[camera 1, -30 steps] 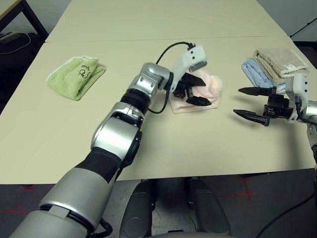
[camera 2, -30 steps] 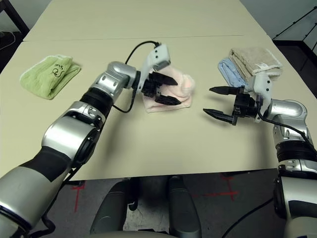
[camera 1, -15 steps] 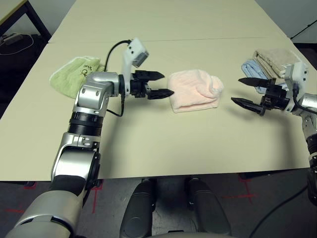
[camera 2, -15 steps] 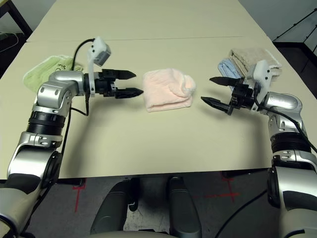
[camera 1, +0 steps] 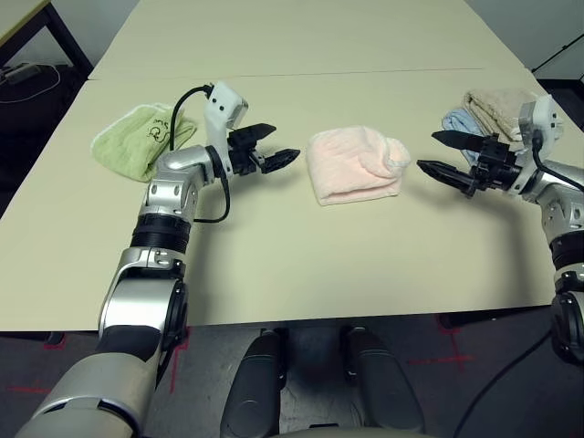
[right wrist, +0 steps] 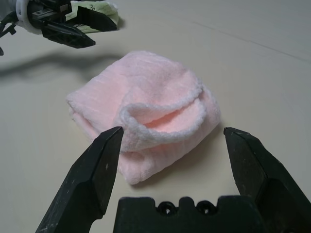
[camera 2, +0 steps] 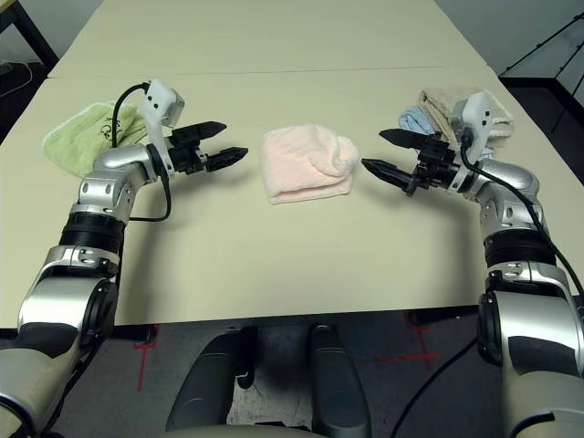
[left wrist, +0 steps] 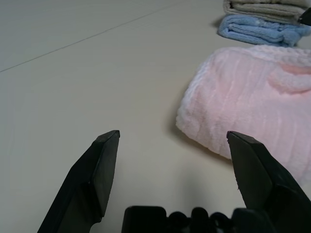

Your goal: Fold the towel and set it aside.

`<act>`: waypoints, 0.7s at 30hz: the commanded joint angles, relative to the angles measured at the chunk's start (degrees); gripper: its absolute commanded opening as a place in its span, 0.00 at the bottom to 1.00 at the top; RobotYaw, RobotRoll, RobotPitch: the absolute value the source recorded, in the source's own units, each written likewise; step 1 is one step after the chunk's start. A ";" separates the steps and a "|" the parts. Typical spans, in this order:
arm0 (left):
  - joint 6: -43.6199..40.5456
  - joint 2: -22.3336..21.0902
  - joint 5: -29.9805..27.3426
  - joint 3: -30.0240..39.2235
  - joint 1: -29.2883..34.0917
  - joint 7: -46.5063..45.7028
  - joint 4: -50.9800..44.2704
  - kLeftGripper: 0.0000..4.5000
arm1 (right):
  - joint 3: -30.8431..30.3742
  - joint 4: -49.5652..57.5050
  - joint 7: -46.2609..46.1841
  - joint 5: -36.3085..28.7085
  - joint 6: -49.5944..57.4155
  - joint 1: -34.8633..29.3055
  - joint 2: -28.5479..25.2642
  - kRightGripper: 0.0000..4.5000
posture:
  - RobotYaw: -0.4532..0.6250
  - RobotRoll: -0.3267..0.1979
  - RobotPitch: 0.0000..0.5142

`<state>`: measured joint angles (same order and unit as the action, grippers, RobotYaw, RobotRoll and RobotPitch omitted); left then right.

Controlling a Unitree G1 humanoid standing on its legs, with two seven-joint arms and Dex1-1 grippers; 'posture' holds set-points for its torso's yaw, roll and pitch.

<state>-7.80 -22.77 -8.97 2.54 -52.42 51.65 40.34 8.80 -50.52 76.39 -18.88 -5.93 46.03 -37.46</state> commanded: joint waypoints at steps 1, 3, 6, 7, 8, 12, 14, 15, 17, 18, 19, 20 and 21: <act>2.40 -0.36 0.19 1.10 0.13 -2.36 2.48 1.00 | 0.34 -1.55 0.73 0.98 -1.78 0.01 -1.10 0.79 | 0.47 0.62 0.36; 2.94 -0.43 0.12 1.19 0.01 -2.61 3.02 1.00 | 0.22 -1.51 0.92 1.02 -2.07 0.10 -0.94 0.62 | 0.47 0.62 0.35; 2.85 -0.61 0.07 0.79 -0.04 -1.99 3.29 1.00 | 0.24 -1.08 0.94 0.89 -1.81 0.40 -0.45 0.37 | 0.46 0.62 0.35; 2.67 -0.68 0.08 0.60 -0.05 -1.63 3.33 1.00 | 0.24 -0.93 1.01 0.84 -1.65 0.45 -0.37 0.29 | 0.46 0.62 0.35; 2.53 -0.80 0.16 0.35 -0.07 -1.21 3.34 1.00 | 0.23 -0.78 1.07 0.79 -1.54 0.50 -0.32 0.21 | 0.46 0.62 0.35; 1.44 -1.62 0.69 -0.67 -0.38 0.72 3.81 1.00 | 0.13 -0.70 1.57 0.76 -1.36 0.96 -0.33 0.01 | 0.46 0.62 0.35; 1.13 -2.18 1.02 -1.15 -0.66 1.68 4.16 1.00 | -0.06 -0.91 1.96 0.96 -1.61 1.45 -0.39 0.01 | 0.46 0.62 0.35; 1.22 -2.36 1.10 -1.25 -0.87 1.72 4.44 1.00 | -0.10 -1.09 1.97 1.08 -1.80 1.84 -0.36 0.01 | 0.46 0.62 0.35; 1.56 -2.62 1.31 -1.42 -1.16 1.47 4.90 1.00 | -0.29 -1.46 1.89 1.48 -2.50 2.67 -0.13 0.01 | 0.46 0.62 0.35; 1.63 -2.66 1.35 -1.49 -1.22 1.31 4.97 1.00 | -0.43 -1.57 1.92 1.68 -2.83 3.10 0.09 0.01 | 0.46 0.62 0.35; 1.67 -2.63 1.34 -1.46 -1.19 1.03 4.94 1.00 | -0.55 -1.66 1.83 1.79 -3.01 3.60 0.47 0.01 | 0.46 0.62 0.35; 1.70 -2.58 1.33 -1.42 -1.12 0.78 4.86 1.00 | -0.64 -1.74 1.69 1.89 -3.11 4.05 0.84 0.01 | 0.46 0.62 0.35; 1.71 -2.50 1.35 -1.41 -1.01 0.53 4.72 1.00 | -0.75 -1.89 1.54 2.02 -3.28 4.55 1.22 0.01 | 0.46 0.62 0.36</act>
<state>-6.06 -25.14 -8.36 1.65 -53.49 52.38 44.32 8.46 -51.84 77.93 -17.57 -8.57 50.58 -36.67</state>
